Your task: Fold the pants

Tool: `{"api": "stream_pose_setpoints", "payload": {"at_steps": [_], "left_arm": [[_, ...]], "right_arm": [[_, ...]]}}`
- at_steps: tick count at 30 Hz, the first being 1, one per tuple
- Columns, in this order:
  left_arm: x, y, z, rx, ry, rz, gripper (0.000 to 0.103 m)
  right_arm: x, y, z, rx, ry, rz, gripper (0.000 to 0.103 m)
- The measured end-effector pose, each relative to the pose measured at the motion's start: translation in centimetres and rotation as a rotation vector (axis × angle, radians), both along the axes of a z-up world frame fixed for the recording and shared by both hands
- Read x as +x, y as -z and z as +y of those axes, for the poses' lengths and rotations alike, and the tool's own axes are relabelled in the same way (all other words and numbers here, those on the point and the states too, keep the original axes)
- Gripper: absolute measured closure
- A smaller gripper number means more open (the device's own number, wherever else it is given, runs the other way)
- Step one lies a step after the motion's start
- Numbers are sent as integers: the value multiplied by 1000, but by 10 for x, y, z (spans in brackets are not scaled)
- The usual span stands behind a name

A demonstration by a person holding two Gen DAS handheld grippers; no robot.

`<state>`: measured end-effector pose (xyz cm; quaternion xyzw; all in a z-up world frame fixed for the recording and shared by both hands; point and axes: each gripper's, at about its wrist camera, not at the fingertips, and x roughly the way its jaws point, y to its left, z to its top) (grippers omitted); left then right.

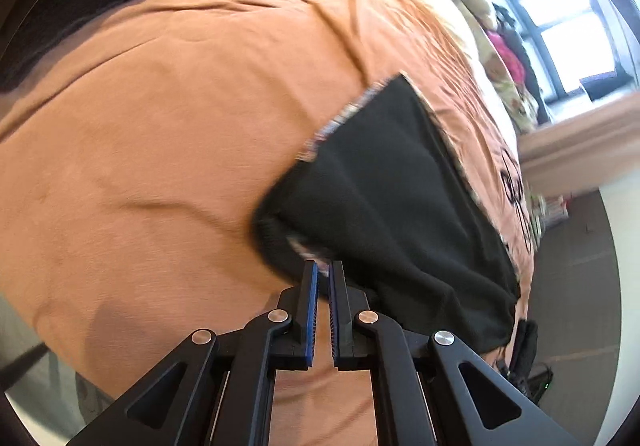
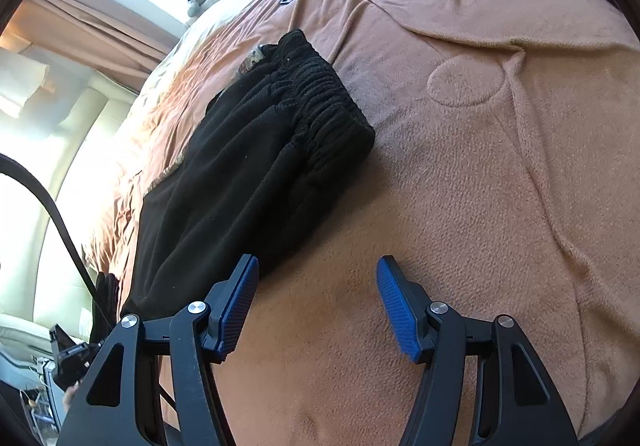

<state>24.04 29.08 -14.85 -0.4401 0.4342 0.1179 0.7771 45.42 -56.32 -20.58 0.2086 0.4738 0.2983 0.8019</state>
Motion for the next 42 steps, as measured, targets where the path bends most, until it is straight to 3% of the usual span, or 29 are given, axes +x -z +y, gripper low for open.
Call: {"api": "stream_pose_setpoints", "payload": {"at_steps": [6, 9, 15, 23, 31, 33, 35, 38, 42], "left_arm": [[39, 22, -18, -3, 85, 107, 99], [51, 29, -19, 12, 80, 138, 99], [62, 13, -4, 27, 38, 77, 97], [96, 24, -3, 52, 76, 119, 92], [93, 26, 14, 20, 62, 121, 83], [85, 24, 15, 7, 56, 113, 78], [79, 22, 14, -3, 50, 103, 61], [69, 16, 10, 3, 51, 80, 44], [66, 20, 9, 0, 40, 90, 44]], "right_arm": [[0, 0, 0, 4, -16, 1, 43], [1, 0, 0, 2, -9, 5, 43], [-1, -3, -7, -5, 5, 1, 43], [-1, -2, -7, -5, 5, 5, 43], [1, -7, -13, -21, 10, -8, 43], [2, -7, -14, -22, 11, -7, 43], [3, -6, -13, -21, 8, -6, 43], [3, -6, -11, -24, 0, -4, 43], [5, -5, -8, -26, -8, -4, 43]]}}
